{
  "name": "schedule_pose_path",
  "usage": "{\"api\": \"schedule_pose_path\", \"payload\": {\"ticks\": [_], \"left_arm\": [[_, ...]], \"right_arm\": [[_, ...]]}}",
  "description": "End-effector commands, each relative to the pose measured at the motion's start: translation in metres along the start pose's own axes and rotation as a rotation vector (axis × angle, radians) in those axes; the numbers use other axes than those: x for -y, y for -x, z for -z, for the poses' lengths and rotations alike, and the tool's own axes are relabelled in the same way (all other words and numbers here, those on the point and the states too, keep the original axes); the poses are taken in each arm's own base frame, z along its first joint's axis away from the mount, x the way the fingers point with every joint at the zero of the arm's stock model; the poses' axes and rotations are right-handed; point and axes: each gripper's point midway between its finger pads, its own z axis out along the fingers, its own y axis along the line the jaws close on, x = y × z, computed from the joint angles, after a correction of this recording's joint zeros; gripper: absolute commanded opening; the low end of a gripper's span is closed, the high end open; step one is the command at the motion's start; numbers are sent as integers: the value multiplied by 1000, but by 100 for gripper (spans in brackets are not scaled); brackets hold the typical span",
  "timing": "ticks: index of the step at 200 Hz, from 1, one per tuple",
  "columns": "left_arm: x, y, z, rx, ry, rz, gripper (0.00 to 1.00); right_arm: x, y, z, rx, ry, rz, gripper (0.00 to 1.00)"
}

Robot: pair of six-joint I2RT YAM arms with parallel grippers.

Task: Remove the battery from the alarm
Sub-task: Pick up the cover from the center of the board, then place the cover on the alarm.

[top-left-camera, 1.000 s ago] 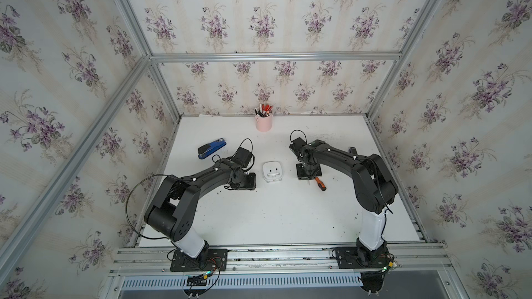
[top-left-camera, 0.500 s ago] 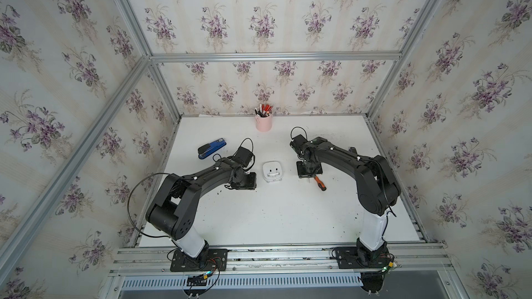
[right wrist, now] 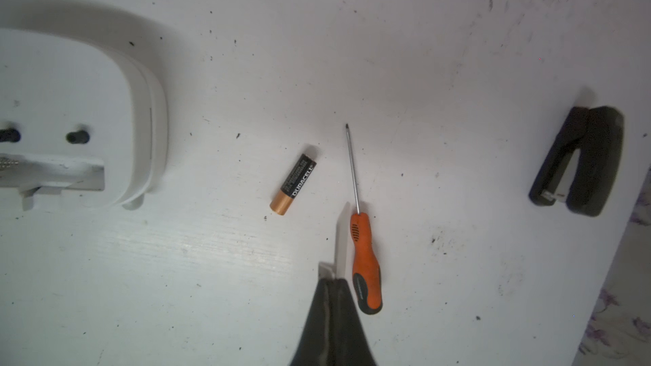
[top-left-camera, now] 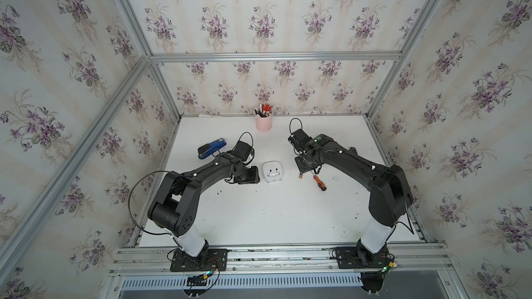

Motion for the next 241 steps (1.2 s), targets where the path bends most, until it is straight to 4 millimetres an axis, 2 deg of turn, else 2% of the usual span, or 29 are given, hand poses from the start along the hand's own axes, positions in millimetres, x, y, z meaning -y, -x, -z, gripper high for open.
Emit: {"api": "schedule_pose_path", "payload": {"ticks": [1, 18, 59, 99, 163, 182, 205, 241], "left_arm": [[5, 6, 5, -1, -57, 16, 47], [0, 14, 8, 3, -74, 45, 47], [-6, 37, 14, 26, -76, 49, 47], [-14, 53, 11, 54, -93, 62, 47], [-22, 71, -3, 60, -136, 76, 47], [-24, 75, -8, 48, -147, 89, 46], [-20, 81, -11, 47, -172, 83, 46], [-15, 88, -21, 31, -214, 87, 46]], "right_arm": [[6, 17, 9, 106, -56, 134, 0], [-1, 24, 13, 175, -40, 198, 0], [-35, 29, 15, 310, -24, 414, 0], [-64, 34, 31, 425, -34, 588, 0], [-88, 27, 25, 498, -43, 782, 0], [-101, 23, 19, 491, -6, 830, 0], [-114, 15, 12, 481, 19, 893, 0], [-128, 21, 8, 499, 39, 933, 0]]}}
